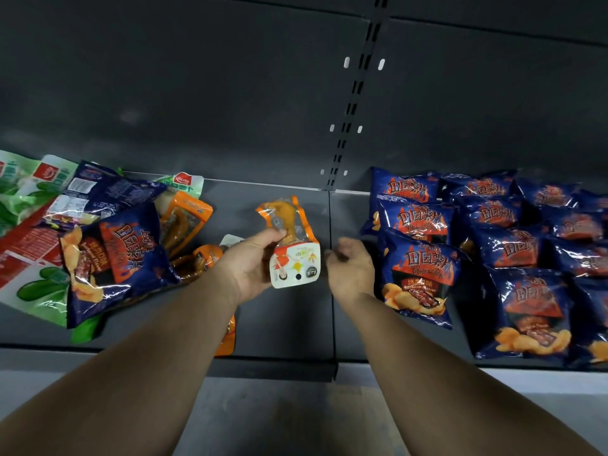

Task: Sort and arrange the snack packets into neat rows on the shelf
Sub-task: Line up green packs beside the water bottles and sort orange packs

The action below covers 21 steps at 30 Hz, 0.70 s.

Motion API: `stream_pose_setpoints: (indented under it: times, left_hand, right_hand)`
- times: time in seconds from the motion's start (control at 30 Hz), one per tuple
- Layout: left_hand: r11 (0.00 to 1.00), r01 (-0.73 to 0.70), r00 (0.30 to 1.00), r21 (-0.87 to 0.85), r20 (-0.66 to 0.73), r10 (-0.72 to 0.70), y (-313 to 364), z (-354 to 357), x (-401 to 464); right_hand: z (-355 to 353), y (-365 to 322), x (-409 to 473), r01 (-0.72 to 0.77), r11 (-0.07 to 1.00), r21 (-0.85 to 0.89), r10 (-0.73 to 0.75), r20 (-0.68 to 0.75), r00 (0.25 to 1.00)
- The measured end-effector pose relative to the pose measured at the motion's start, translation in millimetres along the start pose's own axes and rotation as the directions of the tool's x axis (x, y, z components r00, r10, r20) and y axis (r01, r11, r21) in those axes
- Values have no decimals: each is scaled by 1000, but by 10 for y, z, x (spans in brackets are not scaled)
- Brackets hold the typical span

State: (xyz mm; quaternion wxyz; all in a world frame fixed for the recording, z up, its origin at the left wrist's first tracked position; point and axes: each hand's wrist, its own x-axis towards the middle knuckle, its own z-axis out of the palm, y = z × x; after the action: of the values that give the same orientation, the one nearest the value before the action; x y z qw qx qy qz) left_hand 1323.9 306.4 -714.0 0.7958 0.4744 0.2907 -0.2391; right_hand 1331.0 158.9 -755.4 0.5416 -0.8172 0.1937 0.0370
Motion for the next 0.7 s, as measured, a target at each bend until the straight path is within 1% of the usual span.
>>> stream_pose_setpoints:
  times: [0.07,0.13,0.2,0.3,0.43,0.5,0.6,0.7]
  left_hand:
    - [1000,-19,1000,8,-2,19,-18,-1,12]
    - [1000,-15,1000,25,3,15,-55,-15,15]
    - [999,-8,1000,41,0,8,-96,-22,14]
    - [995,-17,1000,95,20,15,-139,-25,11]
    - [986,-15,999,168,53,6,-193,-25,16]
    - [982,-15,999,190,48,6,-219,-26,25]
    - [972,-1,999,237,34,-7,-254,-46,37]
    - [962,17,1000,273,17,-23,-279,-56,37]
  right_hand:
    - [6,-89,29,-102,986,134,104,-11,995]
    - [8,-187,66,-224,939,261,217,56,974]
    - [25,-220,96,-308,905,294,276,147,950]
    - [34,-221,70,-364,897,250,315,216,924]
    - [4,-201,47,-369,913,176,312,284,907]
    - [-15,-172,48,-338,928,158,278,308,910]
    - [-21,-176,43,-275,945,175,212,310,927]
    - [-8,-159,53,-234,965,117,188,312,931]
